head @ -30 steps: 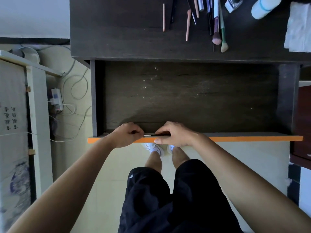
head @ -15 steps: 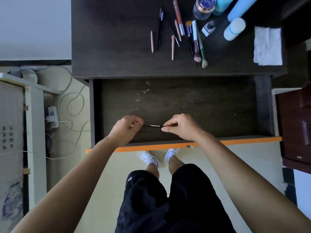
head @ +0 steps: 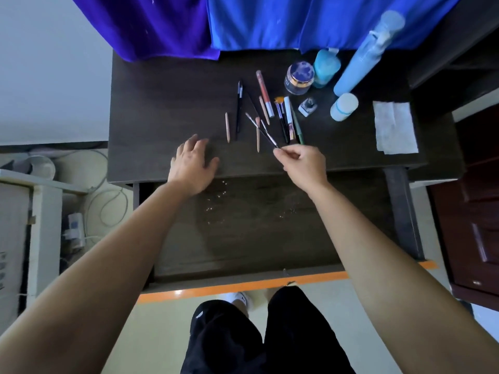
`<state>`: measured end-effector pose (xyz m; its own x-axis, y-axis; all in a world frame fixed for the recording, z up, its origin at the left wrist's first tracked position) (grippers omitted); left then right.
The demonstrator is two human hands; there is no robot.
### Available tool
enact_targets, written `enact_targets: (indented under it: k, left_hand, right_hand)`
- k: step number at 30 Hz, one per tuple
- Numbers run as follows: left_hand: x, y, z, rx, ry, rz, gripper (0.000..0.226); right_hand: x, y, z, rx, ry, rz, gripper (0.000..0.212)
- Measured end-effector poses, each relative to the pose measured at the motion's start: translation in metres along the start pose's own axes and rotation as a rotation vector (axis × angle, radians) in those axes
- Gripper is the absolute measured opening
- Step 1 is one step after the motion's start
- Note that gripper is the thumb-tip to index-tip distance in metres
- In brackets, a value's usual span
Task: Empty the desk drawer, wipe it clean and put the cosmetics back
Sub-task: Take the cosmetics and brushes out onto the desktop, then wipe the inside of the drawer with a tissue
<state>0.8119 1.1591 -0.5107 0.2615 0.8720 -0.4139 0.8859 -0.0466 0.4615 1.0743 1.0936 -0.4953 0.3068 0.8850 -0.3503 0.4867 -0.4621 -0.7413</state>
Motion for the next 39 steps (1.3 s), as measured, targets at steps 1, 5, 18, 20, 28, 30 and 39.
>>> enact_targets:
  k: [1,5,18,20,28,30,39]
  left_hand:
    - [0.008,0.0,0.001,0.026,-0.007,-0.008,0.061]
    - [0.028,-0.002,0.006,0.154,-0.012,-0.046,0.06]
    - [0.026,-0.002,0.011,0.247,0.034,-0.05,0.072]
    - [0.026,-0.002,0.011,0.249,0.015,-0.06,0.072]
    - [0.027,0.014,0.003,0.264,-0.142,-0.098,0.074]
    - [0.017,0.039,-0.007,0.303,-0.028,0.009,0.067]
    - [-0.026,0.163,0.052,0.346,-0.06,0.364,0.066]
  right_hand:
    - [0.012,-0.007,0.004,-0.017,-0.007,-0.009,0.028]
    - [0.053,-0.038,0.009,-0.039,0.046,-0.054,0.027]
    - [0.096,-0.046,0.029,-0.525,0.039,-0.07,0.037]
    - [0.093,-0.047,0.028,-0.548,0.027,-0.076,0.038]
    - [0.047,-0.055,-0.005,-0.471,0.038,-0.153,0.05]
    - [0.023,-0.042,-0.019,-0.401,0.026,-0.186,0.066]
    - [-0.061,0.08,-0.111,-0.453,0.061,0.174,0.076]
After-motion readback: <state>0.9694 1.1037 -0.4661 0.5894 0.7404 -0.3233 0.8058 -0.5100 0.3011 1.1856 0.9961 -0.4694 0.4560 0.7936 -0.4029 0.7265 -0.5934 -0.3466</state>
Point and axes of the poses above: each hand's wrist, its own x-axis towards the middle knuckle, its own z-axis out of the palm, y = z × x, the point moved 10 cm from there along x, towards the middle knuckle, and after that the axes turned 6 degrees about -y, right-handed, at the moved point
